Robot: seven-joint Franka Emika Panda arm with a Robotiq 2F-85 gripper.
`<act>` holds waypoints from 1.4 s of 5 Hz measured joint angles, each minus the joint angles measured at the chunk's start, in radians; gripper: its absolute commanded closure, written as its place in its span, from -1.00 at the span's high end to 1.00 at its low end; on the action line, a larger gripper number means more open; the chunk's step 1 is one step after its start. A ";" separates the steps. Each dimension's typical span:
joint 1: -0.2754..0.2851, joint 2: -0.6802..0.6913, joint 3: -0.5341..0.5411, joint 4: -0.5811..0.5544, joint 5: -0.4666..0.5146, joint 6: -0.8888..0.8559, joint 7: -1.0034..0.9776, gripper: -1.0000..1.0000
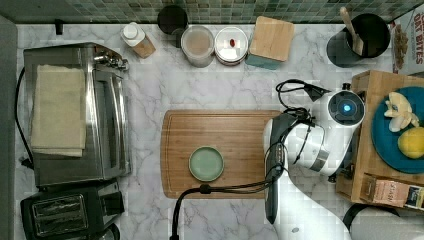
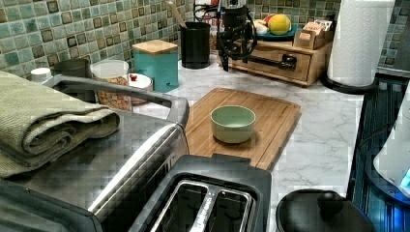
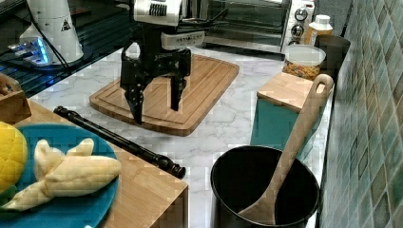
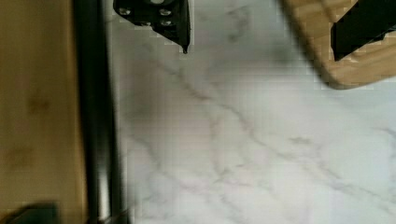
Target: Open the drawer.
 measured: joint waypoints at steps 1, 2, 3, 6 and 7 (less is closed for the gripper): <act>0.021 -0.012 0.022 -0.031 0.012 -0.018 0.042 1.00; 0.048 -0.043 0.068 -0.084 0.030 -0.006 0.042 1.00; 0.081 -0.085 0.128 -0.133 0.092 0.005 0.043 1.00; 0.171 -0.129 0.227 -0.178 0.147 0.098 0.043 1.00; 0.182 -0.129 0.227 -0.193 0.147 0.098 0.043 1.00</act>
